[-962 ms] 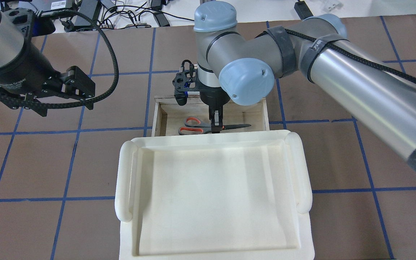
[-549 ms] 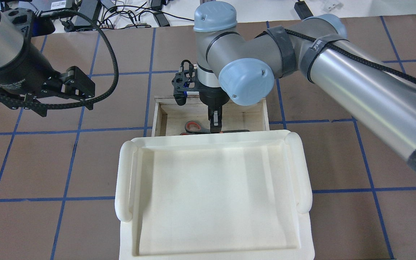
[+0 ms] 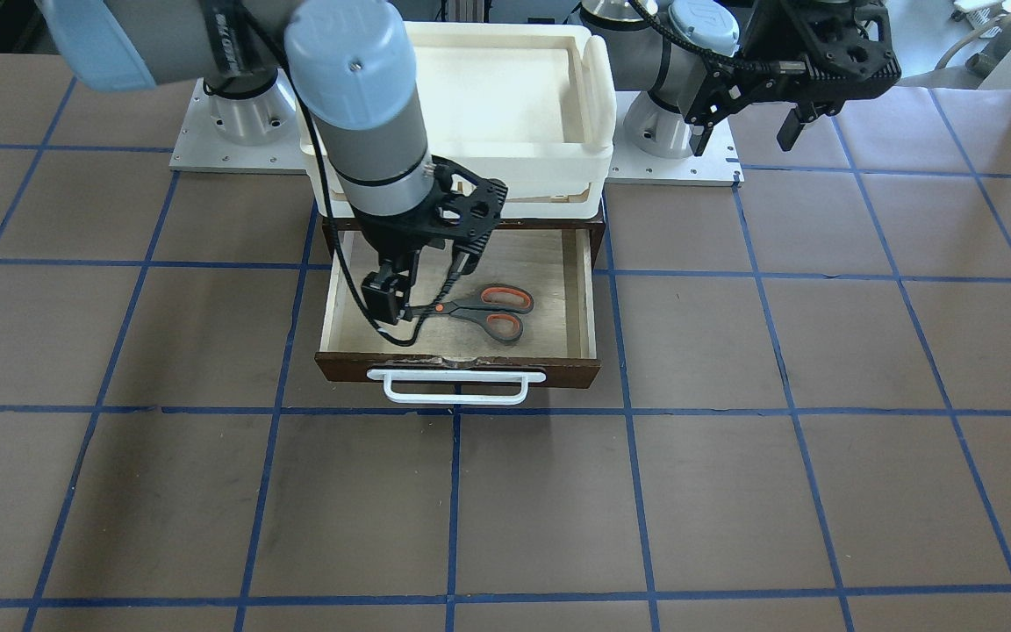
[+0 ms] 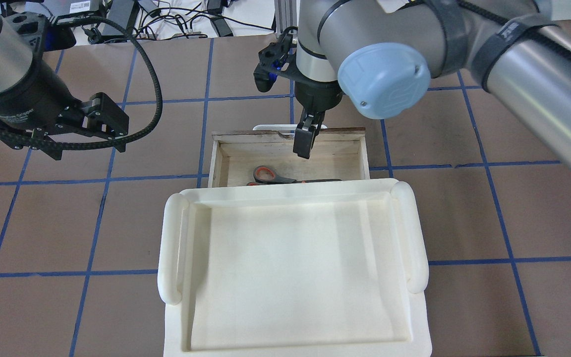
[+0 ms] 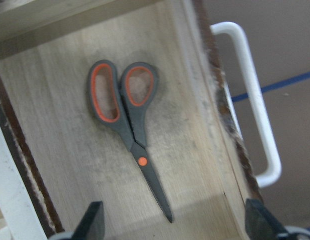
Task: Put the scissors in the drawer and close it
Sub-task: 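Raise the right gripper out of the drawer while the left arm lifts, then move the left gripper over the drawer handle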
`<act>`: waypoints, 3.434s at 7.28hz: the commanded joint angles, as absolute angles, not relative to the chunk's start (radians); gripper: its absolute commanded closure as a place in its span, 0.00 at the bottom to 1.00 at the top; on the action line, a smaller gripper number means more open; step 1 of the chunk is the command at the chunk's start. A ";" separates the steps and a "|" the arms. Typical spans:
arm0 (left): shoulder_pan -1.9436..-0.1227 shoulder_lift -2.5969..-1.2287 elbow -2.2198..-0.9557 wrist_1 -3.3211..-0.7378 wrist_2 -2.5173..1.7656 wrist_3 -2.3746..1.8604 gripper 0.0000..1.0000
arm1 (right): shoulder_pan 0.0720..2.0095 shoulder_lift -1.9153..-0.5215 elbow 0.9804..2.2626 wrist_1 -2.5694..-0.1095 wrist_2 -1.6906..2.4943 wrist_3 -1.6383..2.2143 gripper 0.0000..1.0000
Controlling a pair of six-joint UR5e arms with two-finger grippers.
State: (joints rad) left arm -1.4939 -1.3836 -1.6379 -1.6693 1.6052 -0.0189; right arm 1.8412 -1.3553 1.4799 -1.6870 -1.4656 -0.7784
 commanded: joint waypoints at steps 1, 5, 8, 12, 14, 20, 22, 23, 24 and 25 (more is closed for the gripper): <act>-1.493 -1.428 -1.600 -1.669 1.626 -0.002 0.00 | 1.685 -1.404 1.471 -1.686 -1.471 -0.473 0.00; -1.584 -1.625 -1.413 -1.609 1.545 -0.052 0.00 | 1.649 -1.398 1.476 -1.770 -1.558 -0.049 0.00; -1.711 -1.787 -1.355 -1.513 1.551 -0.080 0.00 | 1.628 -1.405 1.482 -1.773 -1.574 -0.040 0.00; -1.733 -1.974 -1.242 -1.414 1.505 -0.116 0.00 | 1.615 -1.439 1.503 -1.766 -1.575 -0.014 0.00; -1.770 -2.064 -1.204 -1.405 1.515 -0.147 0.00 | 1.618 -1.457 1.509 -1.747 -1.568 0.092 0.00; -1.798 -2.184 -1.206 -1.319 1.502 -0.247 0.00 | 1.617 -1.491 1.523 -1.680 -1.554 0.077 0.00; -1.821 -2.203 -1.223 -1.318 1.506 -0.287 0.00 | 1.617 -1.494 1.523 -1.680 -1.552 0.074 0.00; -1.821 -2.210 -1.223 -1.318 1.502 -0.290 0.00 | 1.615 -1.494 1.523 -1.677 -1.552 0.074 0.00; -1.827 -2.220 -1.229 -1.319 1.502 -0.293 0.00 | 1.615 -1.490 1.523 -1.643 -1.555 0.072 0.00; -1.835 -2.221 -1.230 -1.321 1.500 -0.296 0.00 | 1.615 -1.488 1.523 -1.640 -1.555 0.072 0.00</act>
